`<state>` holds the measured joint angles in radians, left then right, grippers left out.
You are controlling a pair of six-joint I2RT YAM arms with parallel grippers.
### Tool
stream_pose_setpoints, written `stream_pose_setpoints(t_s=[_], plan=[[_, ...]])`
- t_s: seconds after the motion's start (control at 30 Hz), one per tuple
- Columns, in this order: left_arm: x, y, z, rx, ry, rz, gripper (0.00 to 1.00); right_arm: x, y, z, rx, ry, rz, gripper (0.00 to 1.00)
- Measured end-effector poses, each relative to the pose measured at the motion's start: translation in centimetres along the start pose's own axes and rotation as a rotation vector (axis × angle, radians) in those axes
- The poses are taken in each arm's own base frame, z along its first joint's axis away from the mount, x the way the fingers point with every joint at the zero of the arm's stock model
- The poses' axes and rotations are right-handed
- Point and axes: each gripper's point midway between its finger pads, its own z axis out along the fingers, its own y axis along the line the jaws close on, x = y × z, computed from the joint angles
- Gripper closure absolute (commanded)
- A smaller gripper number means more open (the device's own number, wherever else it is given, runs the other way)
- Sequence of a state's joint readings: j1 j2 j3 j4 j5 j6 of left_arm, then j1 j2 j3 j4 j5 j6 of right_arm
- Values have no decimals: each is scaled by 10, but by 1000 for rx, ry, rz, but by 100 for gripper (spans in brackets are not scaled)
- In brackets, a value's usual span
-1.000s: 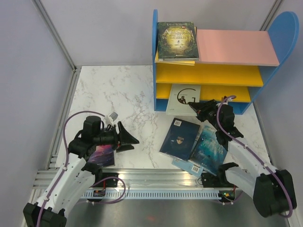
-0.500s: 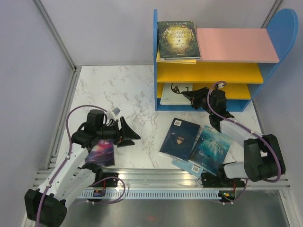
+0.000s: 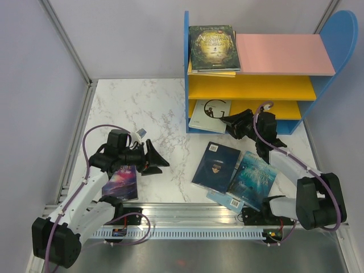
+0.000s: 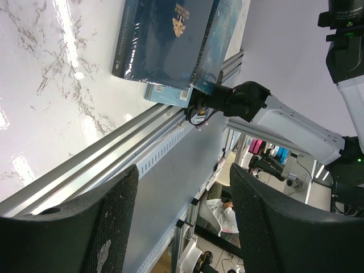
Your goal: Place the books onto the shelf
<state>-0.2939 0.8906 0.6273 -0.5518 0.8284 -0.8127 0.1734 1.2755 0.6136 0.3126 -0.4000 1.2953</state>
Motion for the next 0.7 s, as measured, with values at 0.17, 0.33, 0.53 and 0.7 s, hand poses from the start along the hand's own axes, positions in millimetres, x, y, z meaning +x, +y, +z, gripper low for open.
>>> stream_pose_setpoints(t_s=[0.17,0.33,0.53,0.7], plan=[[0,0,0,1,0,1,32,6,0,-8,2,18,-9,48],[0,-1,-1,3,-3,5,32,15,-4,-15,1,51,-7,50],[1,-4,-3,14,-13,22,33,22,-9,-17,-2,83,-2,53],[2,-7,-6,25,-23,38,33,23,-10,-16,-5,85,-3,62]])
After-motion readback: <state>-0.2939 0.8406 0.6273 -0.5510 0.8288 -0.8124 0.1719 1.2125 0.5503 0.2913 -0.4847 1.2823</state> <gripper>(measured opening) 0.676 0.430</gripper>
